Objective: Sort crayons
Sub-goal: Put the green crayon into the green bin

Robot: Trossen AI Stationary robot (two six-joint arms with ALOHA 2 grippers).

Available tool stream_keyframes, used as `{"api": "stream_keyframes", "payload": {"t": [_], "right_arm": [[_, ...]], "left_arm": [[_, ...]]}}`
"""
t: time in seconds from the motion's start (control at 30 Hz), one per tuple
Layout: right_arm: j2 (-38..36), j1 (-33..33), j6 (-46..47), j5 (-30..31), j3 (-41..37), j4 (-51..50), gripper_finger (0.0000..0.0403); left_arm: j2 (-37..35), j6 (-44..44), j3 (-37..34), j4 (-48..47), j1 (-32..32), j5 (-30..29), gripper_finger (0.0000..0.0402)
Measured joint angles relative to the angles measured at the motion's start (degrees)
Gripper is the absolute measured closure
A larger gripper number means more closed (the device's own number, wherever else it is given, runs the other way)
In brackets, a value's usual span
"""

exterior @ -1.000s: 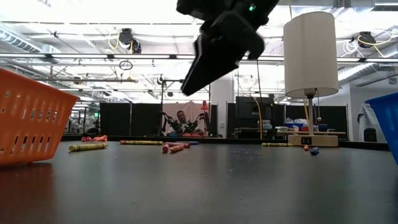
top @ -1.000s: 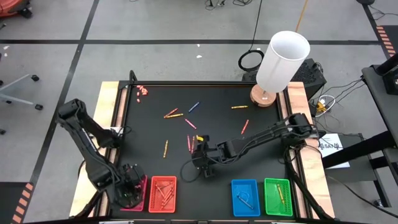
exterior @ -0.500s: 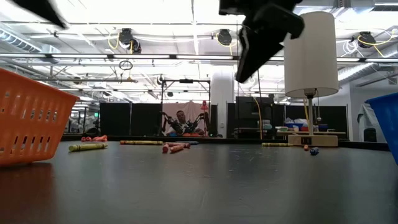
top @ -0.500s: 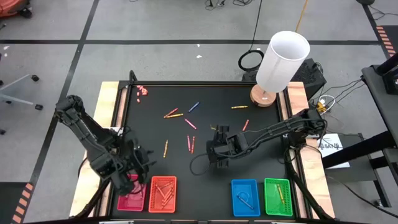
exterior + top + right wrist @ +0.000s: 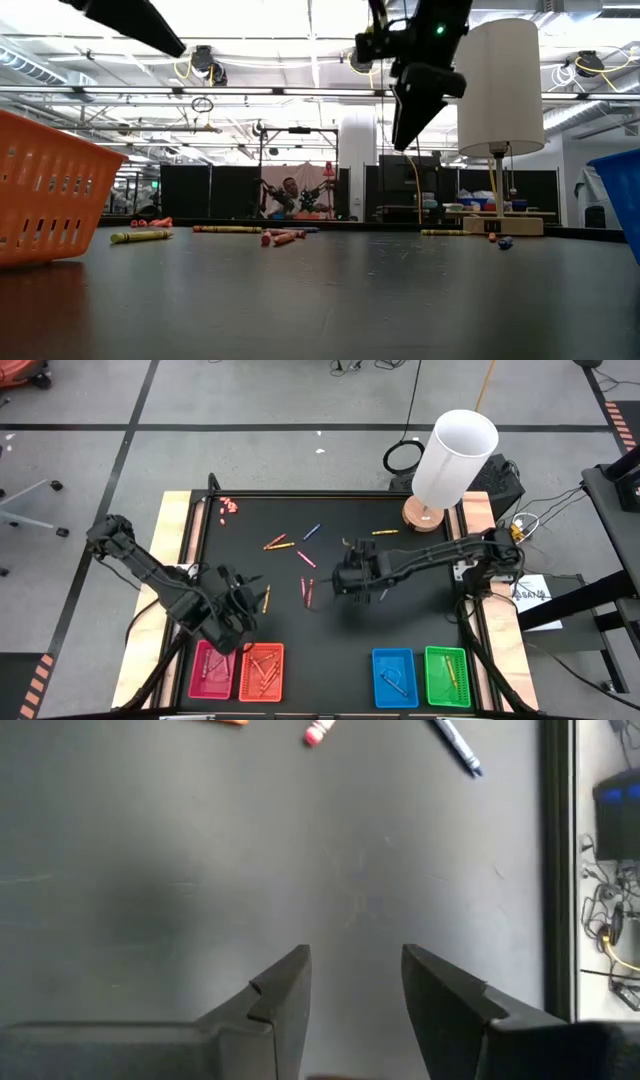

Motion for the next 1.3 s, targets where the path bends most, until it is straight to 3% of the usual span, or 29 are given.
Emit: {"api": "stream_keyframes", "payload": {"t": [0.2,0.3,0.5,0.6,0.77,0.93,1.07,1.3], "right_arm": [[0.00,-6.95,-6.26,-6.36,0.00,-0.90,0.0261],[0.00,-10.47,-10.54,-11.30,0.00,-1.90,0.0261],[0.00,-17.31,-19.16,-18.76,0.00,-2.28,0.0261],[0.00,-20.50,-21.75,-20.31,0.00,-2.52,0.0261],[0.00,-25.49,-22.86,-24.82,-1.38,-1.29,0.0247],[0.00,-29.65,-26.12,-24.44,-7.61,4.30,0.0211],[0.09,-31.90,-28.96,-18.52,-12.23,8.50,0.0187],[0.09,-34.38,-32.88,-16.89,-17.46,13.47,0.0188]], "left_arm": [[0.00,6.25,-0.16,2.47,2.43,0.33,0.0235],[-0.02,14.28,-2.90,11.76,4.06,0.89,0.0252],[0.00,33.52,-10.54,35.88,12.07,15.73,0.0280],[0.00,36.30,-12.36,41.80,16.01,20.50,0.0288],[0.00,35.63,-13.65,43.51,20.96,24.24,0.0293],[-0.01,35.89,-16.00,46.85,23.40,28.40,0.0293],[-0.01,37.24,-17.19,50.79,24.66,31.24,0.0293],[0.00,38.78,-17.25,56.99,25.56,31.38,0.0293]]}}
